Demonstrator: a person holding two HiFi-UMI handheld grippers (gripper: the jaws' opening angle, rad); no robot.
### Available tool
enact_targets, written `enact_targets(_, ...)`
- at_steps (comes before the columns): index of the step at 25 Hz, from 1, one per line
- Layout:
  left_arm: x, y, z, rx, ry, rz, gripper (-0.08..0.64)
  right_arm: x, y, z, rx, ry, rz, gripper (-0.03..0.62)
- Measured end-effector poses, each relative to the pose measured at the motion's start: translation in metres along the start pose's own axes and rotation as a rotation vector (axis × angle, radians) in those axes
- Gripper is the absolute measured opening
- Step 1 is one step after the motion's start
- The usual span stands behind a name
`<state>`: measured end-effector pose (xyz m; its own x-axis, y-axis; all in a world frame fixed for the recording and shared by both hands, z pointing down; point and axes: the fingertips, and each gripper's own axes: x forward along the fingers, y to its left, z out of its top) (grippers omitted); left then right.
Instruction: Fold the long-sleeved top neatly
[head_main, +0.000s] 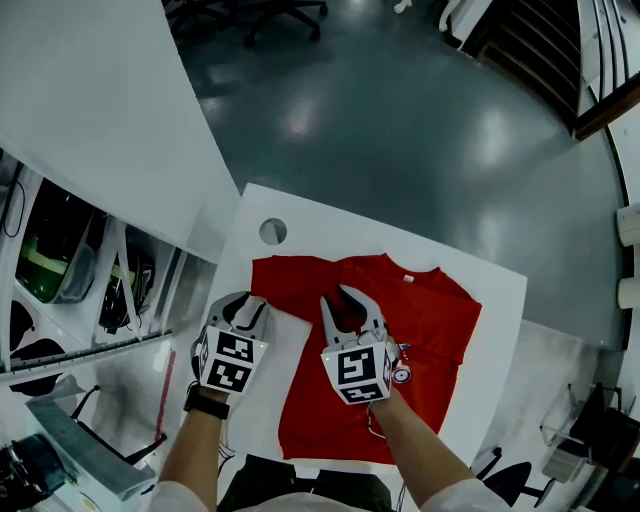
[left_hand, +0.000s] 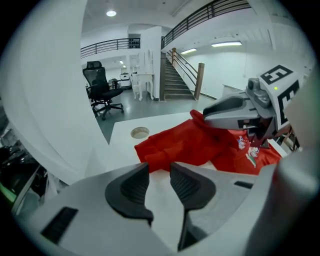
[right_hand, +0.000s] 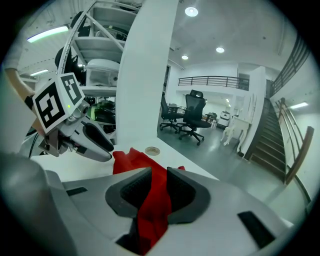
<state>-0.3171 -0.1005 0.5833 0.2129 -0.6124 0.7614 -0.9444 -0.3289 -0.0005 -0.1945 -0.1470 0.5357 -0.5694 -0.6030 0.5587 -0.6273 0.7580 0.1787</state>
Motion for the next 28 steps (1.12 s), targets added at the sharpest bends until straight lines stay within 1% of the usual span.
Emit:
enact_targets(6, 0.011, 0.009, 0.005, -0.039, -0.008, -0.006, 0.141, -0.001, -0.003, 0.002, -0.002, 0.007, -0.013, 0.104)
enact_targets(11, 0.022, 0.010, 0.005, -0.063, 0.003, -0.042, 0.144, -0.001, -0.004, 0.002, -0.002, 0.017, -0.024, 0.104)
enact_targets(14, 0.025, 0.011, 0.007, -0.059, -0.002, -0.062, 0.107, 0.000, -0.004, 0.001, 0.000, 0.023, -0.031, 0.104)
enact_targets(16, 0.024, 0.014, 0.007, -0.046, -0.008, -0.060, 0.044, 0.001, -0.004, 0.000, 0.003, 0.027, -0.036, 0.104)
enact_targets(19, 0.020, 0.019, 0.005, -0.040, -0.018, -0.063, 0.028, 0.001, -0.001, 0.003, 0.006, 0.022, -0.038, 0.103)
enact_targets(24, 0.007, 0.037, 0.002, -0.047, -0.033, -0.032, 0.023, 0.002, 0.007, 0.010, 0.000, 0.018, -0.036, 0.101)
enact_targets(28, -0.009, 0.058, 0.000, -0.057, -0.046, 0.015, 0.023, 0.004, 0.014, 0.019, -0.003, 0.008, -0.029, 0.101)
